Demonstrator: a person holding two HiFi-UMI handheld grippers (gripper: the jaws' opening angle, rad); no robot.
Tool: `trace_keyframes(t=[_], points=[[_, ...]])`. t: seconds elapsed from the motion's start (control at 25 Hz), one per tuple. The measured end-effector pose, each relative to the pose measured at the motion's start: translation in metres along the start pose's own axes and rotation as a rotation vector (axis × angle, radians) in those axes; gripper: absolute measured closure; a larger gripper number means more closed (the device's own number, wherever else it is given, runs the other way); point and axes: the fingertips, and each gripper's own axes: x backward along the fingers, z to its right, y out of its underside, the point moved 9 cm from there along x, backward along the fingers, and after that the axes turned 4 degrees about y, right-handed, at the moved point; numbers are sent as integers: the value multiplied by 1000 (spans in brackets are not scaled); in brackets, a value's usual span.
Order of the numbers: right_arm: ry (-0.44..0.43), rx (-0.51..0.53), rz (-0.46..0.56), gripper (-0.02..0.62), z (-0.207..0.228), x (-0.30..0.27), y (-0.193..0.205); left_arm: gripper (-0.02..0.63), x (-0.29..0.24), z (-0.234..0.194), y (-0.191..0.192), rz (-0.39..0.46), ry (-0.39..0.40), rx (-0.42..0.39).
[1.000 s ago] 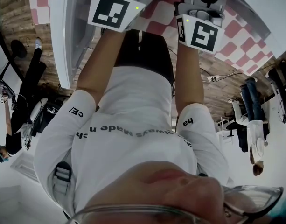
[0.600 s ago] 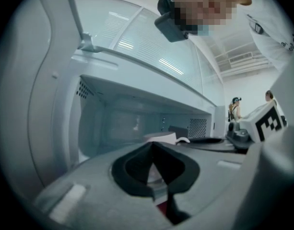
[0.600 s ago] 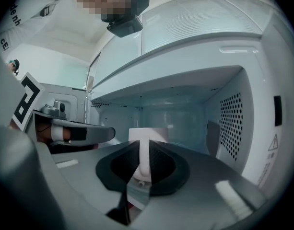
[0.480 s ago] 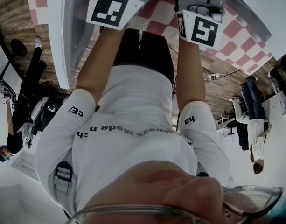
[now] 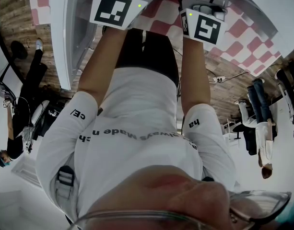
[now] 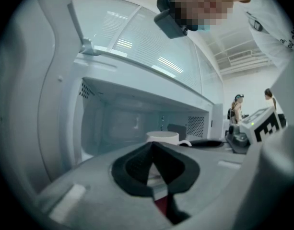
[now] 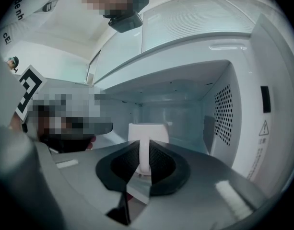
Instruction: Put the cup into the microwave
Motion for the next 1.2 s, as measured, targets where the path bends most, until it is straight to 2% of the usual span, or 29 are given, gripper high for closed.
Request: trace_keyframes(t=[0.28, 0.48, 0.64, 0.84, 1.2], points=[[-4, 8, -34, 546, -4, 3, 3, 603, 12, 4, -5, -13, -18, -6], [-8, -13, -54, 477, -7, 8, -6, 603, 21, 10, -18, -21, -24, -7], [7, -14, -61, 462, -7, 18, -23, 603, 32, 16, -29, -49, -32, -3], [-4, 13, -67, 471, -4, 31, -45, 602, 39, 26, -47, -37, -22, 22], [-37, -3, -55, 497, -9, 81, -120, 601, 69, 59, -116, -12, 27, 0]])
